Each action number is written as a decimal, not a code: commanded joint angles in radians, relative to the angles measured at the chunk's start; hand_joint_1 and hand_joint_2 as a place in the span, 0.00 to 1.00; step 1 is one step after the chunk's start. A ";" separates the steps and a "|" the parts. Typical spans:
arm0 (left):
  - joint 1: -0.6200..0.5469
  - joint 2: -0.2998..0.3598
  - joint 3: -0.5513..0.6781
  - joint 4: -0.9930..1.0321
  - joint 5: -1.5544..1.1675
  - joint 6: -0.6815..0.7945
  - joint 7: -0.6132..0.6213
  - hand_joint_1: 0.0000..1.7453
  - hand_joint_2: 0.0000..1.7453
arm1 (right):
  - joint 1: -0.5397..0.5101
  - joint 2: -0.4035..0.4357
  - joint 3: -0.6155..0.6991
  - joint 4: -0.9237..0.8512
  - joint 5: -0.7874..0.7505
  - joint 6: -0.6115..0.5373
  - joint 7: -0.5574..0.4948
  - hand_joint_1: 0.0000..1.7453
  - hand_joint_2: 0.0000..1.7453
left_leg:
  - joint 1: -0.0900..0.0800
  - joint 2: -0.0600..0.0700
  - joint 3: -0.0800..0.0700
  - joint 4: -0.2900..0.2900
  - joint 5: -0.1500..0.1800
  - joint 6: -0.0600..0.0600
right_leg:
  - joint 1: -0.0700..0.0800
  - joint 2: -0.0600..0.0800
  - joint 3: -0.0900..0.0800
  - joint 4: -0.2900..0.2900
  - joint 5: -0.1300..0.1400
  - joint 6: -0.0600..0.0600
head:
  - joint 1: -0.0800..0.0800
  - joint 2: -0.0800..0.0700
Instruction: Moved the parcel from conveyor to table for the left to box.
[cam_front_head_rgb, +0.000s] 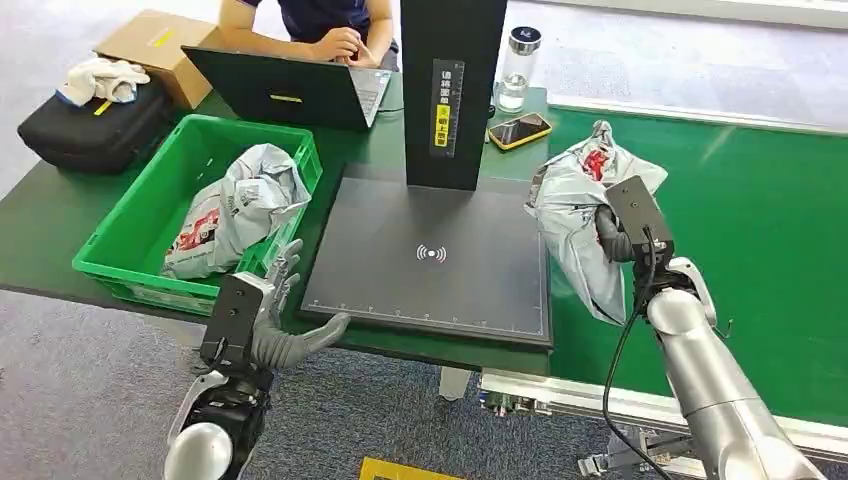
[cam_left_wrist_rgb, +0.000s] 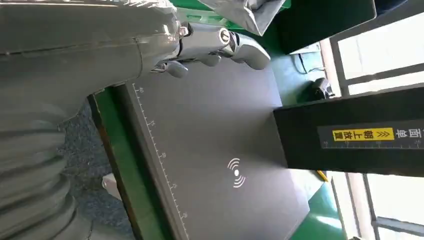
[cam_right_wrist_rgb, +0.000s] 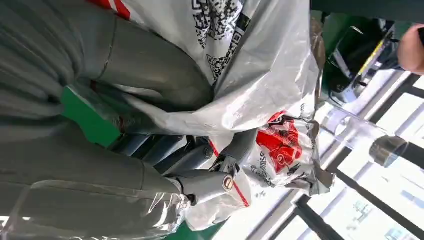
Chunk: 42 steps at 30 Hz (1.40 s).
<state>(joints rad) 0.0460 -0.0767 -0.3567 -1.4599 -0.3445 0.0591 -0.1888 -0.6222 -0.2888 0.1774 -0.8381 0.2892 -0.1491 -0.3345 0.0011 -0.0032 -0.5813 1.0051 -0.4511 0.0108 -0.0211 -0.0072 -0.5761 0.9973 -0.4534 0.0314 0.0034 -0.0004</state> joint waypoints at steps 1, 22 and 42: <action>-0.041 0.020 -0.018 0.081 0.012 0.003 -0.004 0.00 1.00 | 0.012 0.066 -0.091 -0.094 -0.081 -0.089 -0.079 1.00 1.00 | 0.000 0.002 0.003 -0.002 0.000 -0.001 | 0.001 0.002 0.002 -0.001 0.000 -0.003 | 0.000 0.000; -0.049 0.008 -0.030 0.089 -0.009 -0.054 -0.007 0.00 1.00 | 0.304 0.147 -0.114 -0.735 -0.252 -0.237 -0.213 1.00 1.00 | 0.000 0.001 0.002 -0.002 0.000 -0.001 | 0.001 0.002 0.001 -0.001 0.000 -0.002 | 0.000 0.000; -0.094 0.032 -0.080 0.128 0.003 -0.091 -0.013 0.00 1.00 | 0.147 0.078 0.173 -0.476 -0.131 0.034 -0.033 1.00 1.00 | 0.001 0.004 0.005 -0.003 0.000 -0.001 | 0.001 0.004 0.004 -0.003 0.001 -0.003 | 0.000 0.000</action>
<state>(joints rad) -0.0059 -0.0771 -0.3964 -1.4008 -0.3426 -0.0080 -0.2068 -0.3648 -0.1705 0.2511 -1.5163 0.1397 -0.1815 -0.4180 0.0013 -0.0025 -0.5812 1.0048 -0.4511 0.0107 -0.0209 -0.0064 -0.5765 0.9974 -0.4536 0.0312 0.0030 -0.0004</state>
